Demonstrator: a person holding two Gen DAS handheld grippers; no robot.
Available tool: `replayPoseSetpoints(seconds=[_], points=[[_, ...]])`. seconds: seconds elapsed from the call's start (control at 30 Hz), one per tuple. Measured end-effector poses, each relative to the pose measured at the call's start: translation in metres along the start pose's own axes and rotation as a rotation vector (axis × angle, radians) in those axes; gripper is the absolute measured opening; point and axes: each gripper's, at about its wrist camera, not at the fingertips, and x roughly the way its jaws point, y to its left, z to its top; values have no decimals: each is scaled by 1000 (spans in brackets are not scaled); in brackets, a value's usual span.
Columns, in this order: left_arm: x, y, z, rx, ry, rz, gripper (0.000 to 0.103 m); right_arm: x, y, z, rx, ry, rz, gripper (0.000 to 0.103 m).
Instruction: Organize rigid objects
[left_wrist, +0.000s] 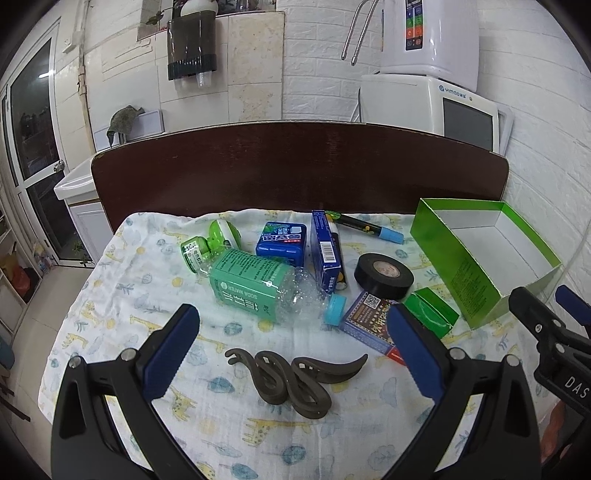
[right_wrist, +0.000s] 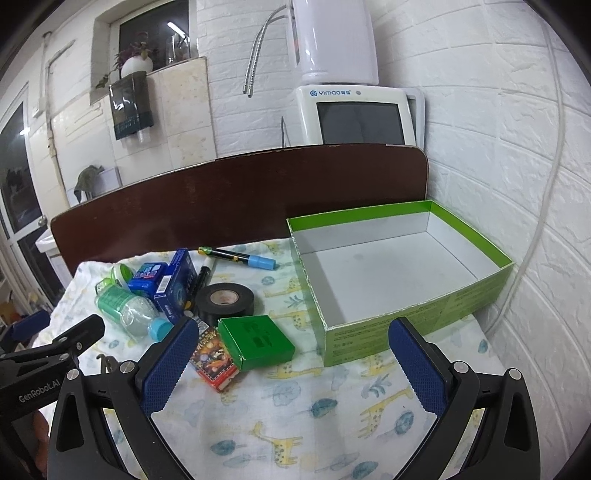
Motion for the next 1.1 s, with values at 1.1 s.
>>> replayPoseSetpoints(seconds=[1.1], points=[[-4, 34, -1, -8, -20, 30, 101, -3, 22, 1, -34, 1, 57, 95]])
